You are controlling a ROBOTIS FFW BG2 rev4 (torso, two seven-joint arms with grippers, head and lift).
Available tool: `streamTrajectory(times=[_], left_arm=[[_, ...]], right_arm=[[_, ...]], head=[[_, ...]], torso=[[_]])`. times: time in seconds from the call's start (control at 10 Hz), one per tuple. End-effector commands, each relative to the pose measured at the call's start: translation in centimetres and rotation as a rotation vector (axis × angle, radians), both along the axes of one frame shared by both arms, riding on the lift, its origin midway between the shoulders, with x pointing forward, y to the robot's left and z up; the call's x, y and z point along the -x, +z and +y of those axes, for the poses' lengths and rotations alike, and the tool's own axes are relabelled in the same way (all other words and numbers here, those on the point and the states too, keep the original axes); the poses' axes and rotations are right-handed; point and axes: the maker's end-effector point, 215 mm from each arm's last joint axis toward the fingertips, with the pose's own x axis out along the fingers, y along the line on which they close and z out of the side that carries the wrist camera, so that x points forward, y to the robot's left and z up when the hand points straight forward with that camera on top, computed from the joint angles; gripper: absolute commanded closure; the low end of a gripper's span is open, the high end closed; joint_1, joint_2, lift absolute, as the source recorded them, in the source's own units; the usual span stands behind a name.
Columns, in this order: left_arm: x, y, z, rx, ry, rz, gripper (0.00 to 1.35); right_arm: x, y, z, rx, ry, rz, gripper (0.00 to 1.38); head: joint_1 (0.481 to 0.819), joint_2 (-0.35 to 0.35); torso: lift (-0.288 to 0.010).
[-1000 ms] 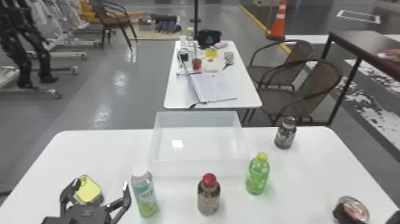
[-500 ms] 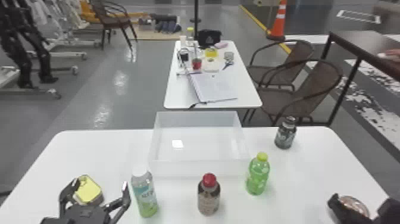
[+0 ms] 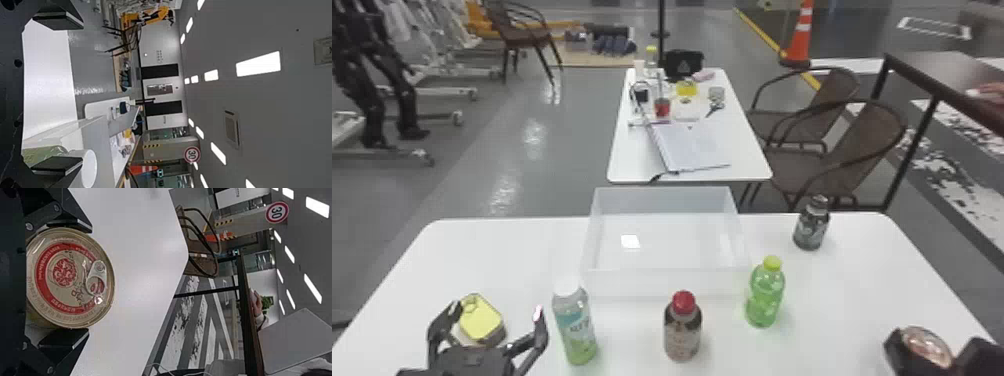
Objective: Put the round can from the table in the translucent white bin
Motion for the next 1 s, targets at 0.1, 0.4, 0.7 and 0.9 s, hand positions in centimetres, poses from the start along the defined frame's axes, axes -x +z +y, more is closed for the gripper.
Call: streamTrajectory(times=[0.1, 0.4, 0.7, 0.9], left_arm=[[-0.1, -0.1, -0.2, 0.004, -0.002, 0.002, 0.09], [-0.1, 0.0, -0.2, 0.006, -0.003, 0.0, 0.09], [-0.2, -0.1, -0.3, 0.008, -0.006, 0.002, 0.09], [-0.2, -0.2, -0.4, 0.009, -0.007, 0.005, 0.09]], right_arm=[[-0.4, 1.7, -0.2, 0.05, -0.004, -0.05, 0.84], [-0.8, 3.5, 0.8, 0.016, 0.022, -0.11, 0.84], [-2.8, 10.1, 3.0, 0.051, 0.141, -0.168, 0.84], [-5.9, 14.4, 6.3, 0.027, 0.305, -0.205, 0.8]], head=[[0.549, 0.0], [0.549, 0.0], [0.549, 0.0], [0.549, 0.0]], torso=[[-0.1], [-0.1], [-0.1], [-0.1]])
